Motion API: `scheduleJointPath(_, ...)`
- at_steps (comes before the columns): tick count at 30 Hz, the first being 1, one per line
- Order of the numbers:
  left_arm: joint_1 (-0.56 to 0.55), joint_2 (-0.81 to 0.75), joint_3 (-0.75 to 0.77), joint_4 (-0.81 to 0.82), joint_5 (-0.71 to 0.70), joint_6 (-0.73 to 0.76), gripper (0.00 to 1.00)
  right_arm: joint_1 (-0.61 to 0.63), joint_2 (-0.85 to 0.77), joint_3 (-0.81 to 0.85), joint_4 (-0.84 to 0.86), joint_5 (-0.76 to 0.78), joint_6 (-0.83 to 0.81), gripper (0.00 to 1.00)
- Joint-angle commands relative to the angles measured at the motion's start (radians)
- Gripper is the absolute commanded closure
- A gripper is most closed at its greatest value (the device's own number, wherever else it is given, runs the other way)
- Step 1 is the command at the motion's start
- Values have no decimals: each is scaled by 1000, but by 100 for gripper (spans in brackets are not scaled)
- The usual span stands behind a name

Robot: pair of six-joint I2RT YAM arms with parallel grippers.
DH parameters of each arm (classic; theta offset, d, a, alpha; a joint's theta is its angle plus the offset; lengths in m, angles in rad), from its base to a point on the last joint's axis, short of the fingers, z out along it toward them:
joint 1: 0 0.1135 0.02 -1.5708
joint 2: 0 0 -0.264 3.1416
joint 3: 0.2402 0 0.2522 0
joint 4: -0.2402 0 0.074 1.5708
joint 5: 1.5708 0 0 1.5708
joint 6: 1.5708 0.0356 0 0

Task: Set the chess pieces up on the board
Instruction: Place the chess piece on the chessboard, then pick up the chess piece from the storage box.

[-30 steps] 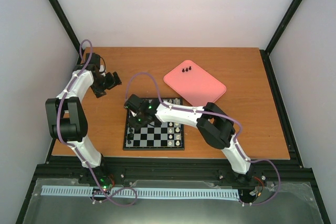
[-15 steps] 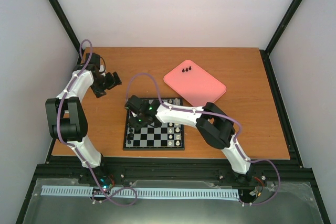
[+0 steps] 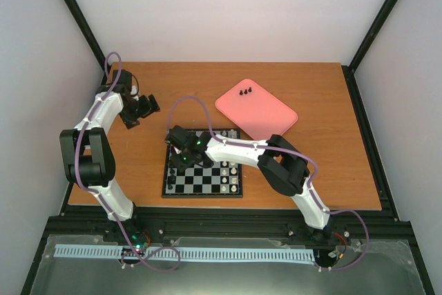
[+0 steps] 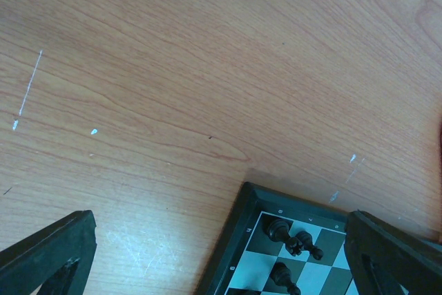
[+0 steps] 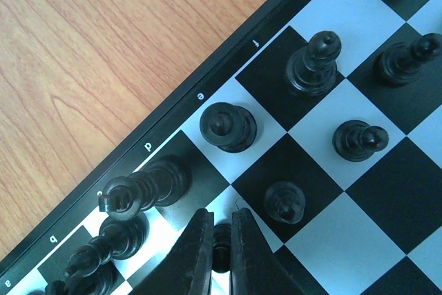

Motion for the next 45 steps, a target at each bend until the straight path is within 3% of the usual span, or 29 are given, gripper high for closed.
scheduleJointPath(1, 9, -12, 14, 11, -3, 18, 0, -2, 11, -7, 7, 15, 1, 92)
scheduleJointPath(17, 9, -15, 15, 9, -5, 18, 0, 1, -45, -14, -12, 1, -27, 65)
scheduleJointPath(24, 9, -15, 28, -1, -6, 17, 0, 1, -102, 22, -78, 21, -55, 58)
scheduleJointPath(27, 8, -17, 31, -3, -7, 19, 0, 1, -149, 51, -128, 47, -63, 51)
scheduleJointPath(30, 9, -18, 31, -5, -7, 18, 0, -8, -203, 82, -175, 100, -69, 36)
scheduleJointPath(34, 9, -19, 30, -5, -5, 17, 0, -89, -221, 124, -225, 139, -51, 1)
scheduleJointPath(38, 9, -19, 40, -6, 1, 10, 0, -208, -192, 165, -240, 160, -37, 0)
scheduleJointPath(45, 9, -18, 77, -24, -9, 14, 0, -436, -7, 385, -324, 195, -15, 0)
